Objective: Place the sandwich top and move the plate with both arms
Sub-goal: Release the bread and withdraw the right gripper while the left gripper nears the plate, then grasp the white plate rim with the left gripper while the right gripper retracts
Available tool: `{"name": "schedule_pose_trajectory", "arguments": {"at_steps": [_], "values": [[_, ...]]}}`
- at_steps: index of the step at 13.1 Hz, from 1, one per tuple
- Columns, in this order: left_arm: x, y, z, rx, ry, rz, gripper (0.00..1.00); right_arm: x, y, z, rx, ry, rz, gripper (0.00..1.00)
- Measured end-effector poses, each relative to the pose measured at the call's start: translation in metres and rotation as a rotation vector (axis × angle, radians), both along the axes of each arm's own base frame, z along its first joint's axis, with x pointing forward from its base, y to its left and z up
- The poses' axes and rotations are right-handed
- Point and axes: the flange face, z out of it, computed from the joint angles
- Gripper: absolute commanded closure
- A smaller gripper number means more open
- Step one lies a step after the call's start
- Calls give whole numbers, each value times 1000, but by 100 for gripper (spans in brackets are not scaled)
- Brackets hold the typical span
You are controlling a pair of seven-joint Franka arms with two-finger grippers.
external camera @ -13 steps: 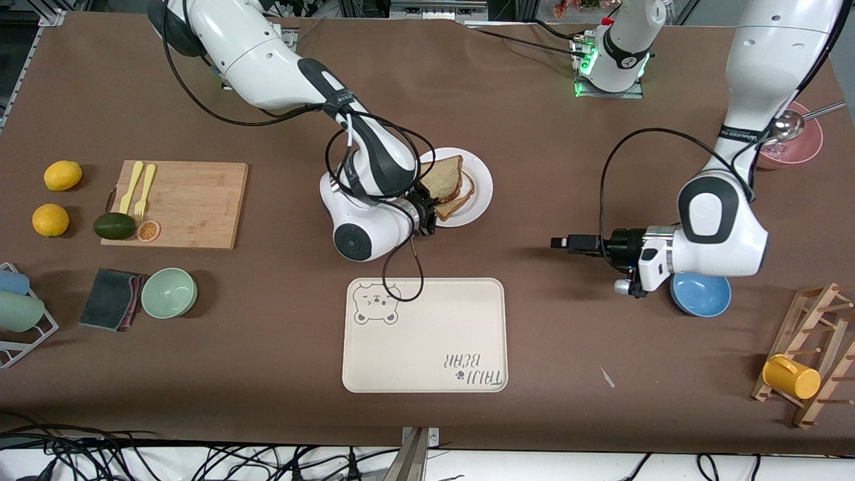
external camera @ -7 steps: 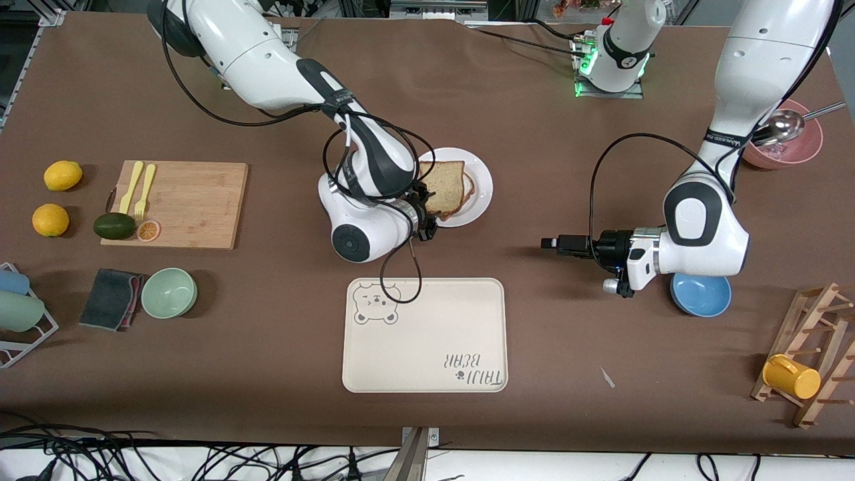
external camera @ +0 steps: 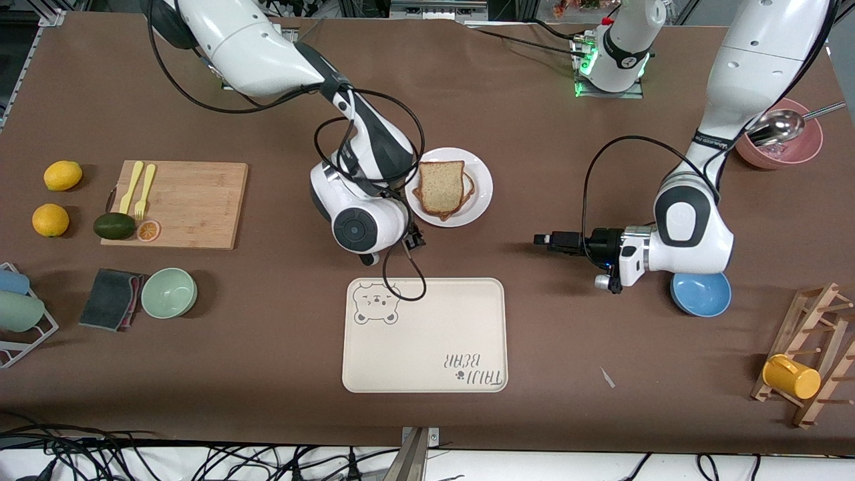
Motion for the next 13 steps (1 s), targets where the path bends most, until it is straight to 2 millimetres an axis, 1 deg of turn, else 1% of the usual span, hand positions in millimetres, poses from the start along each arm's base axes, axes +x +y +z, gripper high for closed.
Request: {"name": "schedule_pose_trajectory", "arguments": {"at_steps": [1,2,4,6,9,11,13], "values": [[-7,-3,-6,-16,-2,-7,7,8,-11,11,7,-38,62,0],[-14,-6,-12,-23,3,-20,6,17,-25,21,8,-74,133,0],[-27,-17,-19,-37,13,-48,1,31,-53,29,6,-108,289,0],[-37,-31,-24,-47,20,-78,1,49,-87,35,21,-134,424,0],[-64,-53,-43,-32,21,-129,1,74,-145,56,45,-168,634,0],[-86,-66,-59,-16,13,-135,1,88,-187,73,56,-187,771,0],[-106,-70,-73,-74,-19,-97,1,102,-234,85,67,-199,905,0]]}}
